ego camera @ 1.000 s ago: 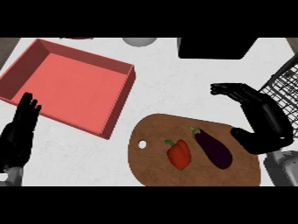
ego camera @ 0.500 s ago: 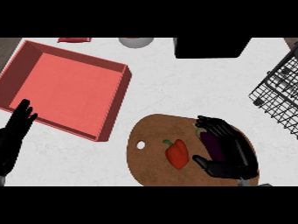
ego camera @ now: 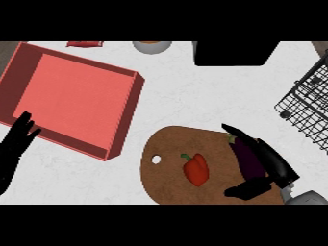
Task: Pick the bell pepper from the cutting board and place it in the tiered basket
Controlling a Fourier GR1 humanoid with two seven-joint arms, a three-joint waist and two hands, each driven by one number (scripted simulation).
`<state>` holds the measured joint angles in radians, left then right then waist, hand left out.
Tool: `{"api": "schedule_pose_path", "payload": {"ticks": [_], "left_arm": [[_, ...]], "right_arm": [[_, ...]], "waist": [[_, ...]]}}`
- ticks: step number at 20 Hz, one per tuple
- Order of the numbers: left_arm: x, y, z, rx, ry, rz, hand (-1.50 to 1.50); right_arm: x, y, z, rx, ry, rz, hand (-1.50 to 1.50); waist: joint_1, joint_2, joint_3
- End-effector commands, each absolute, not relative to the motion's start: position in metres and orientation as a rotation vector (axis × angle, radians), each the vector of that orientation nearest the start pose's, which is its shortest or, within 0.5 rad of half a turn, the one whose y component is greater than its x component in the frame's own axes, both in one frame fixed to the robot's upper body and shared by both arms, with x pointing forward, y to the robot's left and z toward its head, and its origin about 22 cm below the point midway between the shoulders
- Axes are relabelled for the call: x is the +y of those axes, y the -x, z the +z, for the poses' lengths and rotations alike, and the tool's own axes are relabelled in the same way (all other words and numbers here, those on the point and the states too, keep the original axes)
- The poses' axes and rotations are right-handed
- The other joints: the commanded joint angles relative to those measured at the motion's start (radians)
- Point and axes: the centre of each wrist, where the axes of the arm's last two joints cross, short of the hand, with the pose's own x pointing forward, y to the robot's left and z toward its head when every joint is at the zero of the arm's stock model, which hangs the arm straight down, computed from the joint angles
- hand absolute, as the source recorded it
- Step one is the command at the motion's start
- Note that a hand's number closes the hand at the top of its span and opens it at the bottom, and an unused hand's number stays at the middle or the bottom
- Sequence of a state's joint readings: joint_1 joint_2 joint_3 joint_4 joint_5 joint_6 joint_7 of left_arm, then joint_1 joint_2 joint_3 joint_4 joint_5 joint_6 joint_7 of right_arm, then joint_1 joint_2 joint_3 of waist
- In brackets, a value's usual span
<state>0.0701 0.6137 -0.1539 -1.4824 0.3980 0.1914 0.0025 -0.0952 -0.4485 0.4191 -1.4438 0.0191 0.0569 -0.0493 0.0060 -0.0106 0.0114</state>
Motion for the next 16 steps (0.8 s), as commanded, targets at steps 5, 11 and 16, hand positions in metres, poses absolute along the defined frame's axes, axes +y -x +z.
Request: {"api": "schedule_pose_path", "payload": {"ticks": [5, 11, 16], "left_arm": [[0.362, -0.209, -0.015, -1.204, -0.272, -0.078, 0.0], [0.359, -0.211, -0.01, -1.213, -0.257, -0.068, 0.0], [0.355, -0.213, -0.022, -1.196, -0.273, -0.051, 0.0]], "right_arm": [[-0.201, -0.279, 0.057, -1.268, -0.02, 1.0, -1.5], [-0.165, -0.28, 0.078, -1.117, -0.041, 1.042, -1.5], [-0.169, -0.291, 0.087, -1.003, -0.033, 1.114, -1.5]], "waist": [[-0.003, 0.013, -0.014], [-0.001, 0.01, -0.013], [-0.007, 0.013, -0.013]]}}
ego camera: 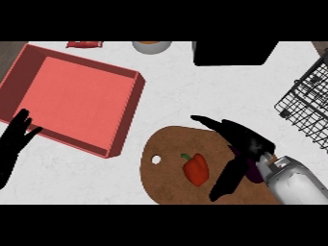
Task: Pick the bell pepper from the cutting board and place it in the tiered basket
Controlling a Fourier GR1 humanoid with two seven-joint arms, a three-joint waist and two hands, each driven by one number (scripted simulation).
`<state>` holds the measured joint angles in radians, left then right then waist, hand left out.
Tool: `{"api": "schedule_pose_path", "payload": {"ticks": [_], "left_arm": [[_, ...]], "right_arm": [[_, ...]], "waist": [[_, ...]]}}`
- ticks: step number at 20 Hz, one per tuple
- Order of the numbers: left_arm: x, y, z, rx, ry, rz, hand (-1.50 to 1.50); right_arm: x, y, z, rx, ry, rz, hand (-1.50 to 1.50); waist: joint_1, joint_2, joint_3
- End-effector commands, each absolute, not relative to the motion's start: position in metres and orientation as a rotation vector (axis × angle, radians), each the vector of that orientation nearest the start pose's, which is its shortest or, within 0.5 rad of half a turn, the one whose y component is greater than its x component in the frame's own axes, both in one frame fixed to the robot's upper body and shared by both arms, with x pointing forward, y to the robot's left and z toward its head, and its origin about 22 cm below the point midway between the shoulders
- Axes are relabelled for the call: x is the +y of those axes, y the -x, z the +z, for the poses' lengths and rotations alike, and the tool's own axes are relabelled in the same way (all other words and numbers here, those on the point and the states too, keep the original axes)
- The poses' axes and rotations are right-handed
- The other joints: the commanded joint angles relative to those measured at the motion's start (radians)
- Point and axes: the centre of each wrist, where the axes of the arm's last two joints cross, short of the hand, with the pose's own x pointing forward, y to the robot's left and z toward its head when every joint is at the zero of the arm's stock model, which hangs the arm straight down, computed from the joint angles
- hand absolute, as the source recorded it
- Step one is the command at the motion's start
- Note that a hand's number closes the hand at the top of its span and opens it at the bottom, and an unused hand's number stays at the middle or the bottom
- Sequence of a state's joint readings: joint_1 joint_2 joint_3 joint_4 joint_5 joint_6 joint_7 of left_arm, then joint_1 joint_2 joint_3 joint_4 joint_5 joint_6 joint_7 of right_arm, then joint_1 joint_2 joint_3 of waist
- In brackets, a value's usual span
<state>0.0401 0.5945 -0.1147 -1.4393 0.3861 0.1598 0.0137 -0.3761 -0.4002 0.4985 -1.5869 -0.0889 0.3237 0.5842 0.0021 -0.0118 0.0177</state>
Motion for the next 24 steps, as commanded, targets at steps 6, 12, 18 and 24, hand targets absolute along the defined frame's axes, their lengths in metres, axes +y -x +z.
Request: {"api": "schedule_pose_path", "payload": {"ticks": [6, 12, 18, 24], "left_arm": [[0.367, -0.218, -0.019, -1.211, -0.282, -0.052, 0.0], [0.368, -0.213, -0.001, -1.21, -0.286, -0.06, 0.0], [0.365, -0.215, -0.004, -1.203, -0.27, -0.052, 0.0], [0.363, -0.21, -0.018, -1.189, -0.285, -0.069, 0.0]], "right_arm": [[-0.174, -0.286, 0.091, -0.927, 0.066, 1.145, -1.5], [-0.213, -0.29, 0.075, -0.893, 0.02, 1.074, -1.5], [-0.202, -0.286, 0.059, -0.877, -0.03, 1.085, -1.5], [-0.197, -0.284, 0.073, -0.923, -0.027, 1.062, -1.5]], "waist": [[-0.009, 0.013, -0.019], [0.001, 0.012, -0.017], [0.0, 0.012, -0.017], [-0.007, 0.012, -0.018]]}}
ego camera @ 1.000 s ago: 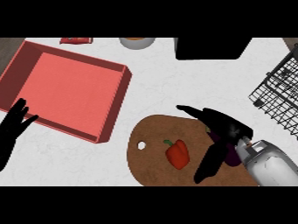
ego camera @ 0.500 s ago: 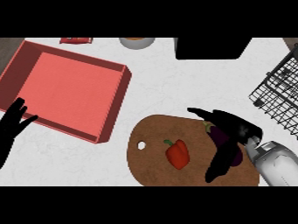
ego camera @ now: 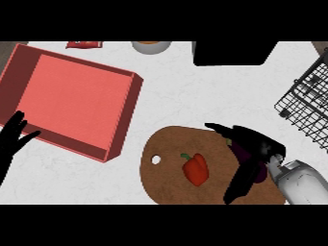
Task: Pick the bell pepper from the cutting board and place it in the tiered basket
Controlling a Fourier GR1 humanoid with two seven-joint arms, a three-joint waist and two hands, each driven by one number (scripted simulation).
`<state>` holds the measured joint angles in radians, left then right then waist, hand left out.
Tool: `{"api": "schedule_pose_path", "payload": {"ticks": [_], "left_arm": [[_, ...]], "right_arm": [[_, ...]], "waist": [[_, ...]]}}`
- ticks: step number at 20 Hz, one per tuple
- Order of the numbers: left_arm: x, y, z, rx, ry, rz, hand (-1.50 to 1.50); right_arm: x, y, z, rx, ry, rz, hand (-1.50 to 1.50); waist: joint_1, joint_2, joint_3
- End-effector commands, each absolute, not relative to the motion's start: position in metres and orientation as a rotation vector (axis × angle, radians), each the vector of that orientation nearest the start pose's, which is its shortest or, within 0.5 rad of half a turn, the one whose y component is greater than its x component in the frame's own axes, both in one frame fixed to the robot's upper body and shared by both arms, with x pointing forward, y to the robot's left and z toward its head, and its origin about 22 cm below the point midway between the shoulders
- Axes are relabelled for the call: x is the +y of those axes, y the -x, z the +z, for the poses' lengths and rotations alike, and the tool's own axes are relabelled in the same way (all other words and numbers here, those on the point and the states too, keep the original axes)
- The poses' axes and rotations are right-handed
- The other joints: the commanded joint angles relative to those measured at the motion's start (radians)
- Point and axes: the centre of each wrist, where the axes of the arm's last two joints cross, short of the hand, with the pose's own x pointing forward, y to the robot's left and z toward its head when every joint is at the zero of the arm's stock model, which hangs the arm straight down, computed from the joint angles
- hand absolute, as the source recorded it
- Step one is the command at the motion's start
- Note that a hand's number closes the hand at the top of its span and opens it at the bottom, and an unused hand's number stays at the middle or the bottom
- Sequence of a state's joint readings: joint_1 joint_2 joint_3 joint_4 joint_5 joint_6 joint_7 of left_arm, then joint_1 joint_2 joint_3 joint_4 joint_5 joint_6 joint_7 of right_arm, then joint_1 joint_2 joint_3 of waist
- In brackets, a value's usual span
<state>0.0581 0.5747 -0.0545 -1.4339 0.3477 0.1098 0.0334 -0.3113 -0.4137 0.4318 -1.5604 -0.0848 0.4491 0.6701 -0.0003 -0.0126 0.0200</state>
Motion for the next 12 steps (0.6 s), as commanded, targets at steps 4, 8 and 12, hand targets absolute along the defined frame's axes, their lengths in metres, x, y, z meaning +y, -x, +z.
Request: {"api": "schedule_pose_path", "payload": {"ticks": [4, 8, 12], "left_arm": [[0.355, -0.206, -0.014, -1.203, -0.264, -0.062, 0.0], [0.362, -0.224, -0.01, -1.2, -0.274, -0.058, 0.0], [0.355, -0.216, -0.009, -1.206, -0.281, -0.055, 0.0]], "right_arm": [[-0.188, -0.282, 0.059, -0.939, -0.038, 1.064, -1.5], [-0.183, -0.279, 0.039, -0.922, -0.032, 1.092, -1.5], [-0.184, -0.279, 0.033, -0.964, -0.04, 1.069, -1.5]], "waist": [[0.005, 0.012, -0.02], [-0.004, 0.014, -0.02], [0.0, 0.013, -0.02]]}}
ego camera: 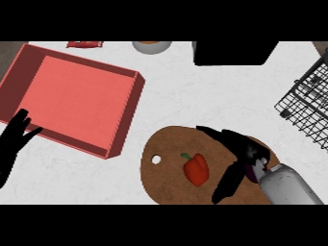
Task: Pick the bell pepper from the cutting board and place it in the tiered basket
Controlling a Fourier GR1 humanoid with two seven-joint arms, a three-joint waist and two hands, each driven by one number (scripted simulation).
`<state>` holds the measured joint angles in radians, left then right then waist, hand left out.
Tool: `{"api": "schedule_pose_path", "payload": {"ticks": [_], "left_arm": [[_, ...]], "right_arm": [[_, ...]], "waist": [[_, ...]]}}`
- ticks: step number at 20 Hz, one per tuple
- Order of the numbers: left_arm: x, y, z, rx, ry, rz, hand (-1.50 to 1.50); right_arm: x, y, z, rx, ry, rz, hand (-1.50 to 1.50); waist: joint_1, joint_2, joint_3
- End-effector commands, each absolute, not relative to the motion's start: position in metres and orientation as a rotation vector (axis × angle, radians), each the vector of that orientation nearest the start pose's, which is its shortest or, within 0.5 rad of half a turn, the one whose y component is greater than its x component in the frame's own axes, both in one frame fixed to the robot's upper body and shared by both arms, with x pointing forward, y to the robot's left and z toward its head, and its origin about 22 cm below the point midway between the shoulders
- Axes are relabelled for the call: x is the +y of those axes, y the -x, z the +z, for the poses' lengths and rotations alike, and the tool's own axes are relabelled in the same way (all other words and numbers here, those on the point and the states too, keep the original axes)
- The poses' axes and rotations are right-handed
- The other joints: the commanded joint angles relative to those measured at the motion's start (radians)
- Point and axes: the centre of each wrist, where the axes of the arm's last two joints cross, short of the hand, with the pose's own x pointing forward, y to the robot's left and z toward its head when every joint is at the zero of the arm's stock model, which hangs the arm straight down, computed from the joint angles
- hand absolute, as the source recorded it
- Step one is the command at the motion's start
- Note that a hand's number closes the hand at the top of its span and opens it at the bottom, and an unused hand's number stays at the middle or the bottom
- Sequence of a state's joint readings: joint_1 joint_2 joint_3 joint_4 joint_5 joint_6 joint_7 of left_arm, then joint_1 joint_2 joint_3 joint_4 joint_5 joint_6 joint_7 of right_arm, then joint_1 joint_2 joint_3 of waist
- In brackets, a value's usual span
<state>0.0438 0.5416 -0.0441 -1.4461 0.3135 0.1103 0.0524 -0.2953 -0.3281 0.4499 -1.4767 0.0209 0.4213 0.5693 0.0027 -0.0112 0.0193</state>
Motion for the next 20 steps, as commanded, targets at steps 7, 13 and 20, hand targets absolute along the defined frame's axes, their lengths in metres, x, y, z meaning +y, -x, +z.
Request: {"api": "schedule_pose_path", "payload": {"ticks": [7, 13, 20], "left_arm": [[0.347, -0.213, -0.018, -1.203, -0.28, -0.073, 0.0], [0.359, -0.226, -0.007, -1.216, -0.277, -0.065, 0.0], [0.353, -0.22, -0.022, -1.204, -0.257, -0.068, 0.0]], "right_arm": [[-0.171, -0.28, 0.013, -0.927, -0.044, 1.064, -1.5], [-0.142, -0.289, 0.004, -0.917, -0.087, 1.076, -1.5], [-0.138, -0.281, -0.008, -1.013, -0.122, 1.151, 1.5]], "waist": [[-0.002, 0.012, -0.019], [0.005, 0.015, -0.019], [0.003, 0.017, -0.019]]}}
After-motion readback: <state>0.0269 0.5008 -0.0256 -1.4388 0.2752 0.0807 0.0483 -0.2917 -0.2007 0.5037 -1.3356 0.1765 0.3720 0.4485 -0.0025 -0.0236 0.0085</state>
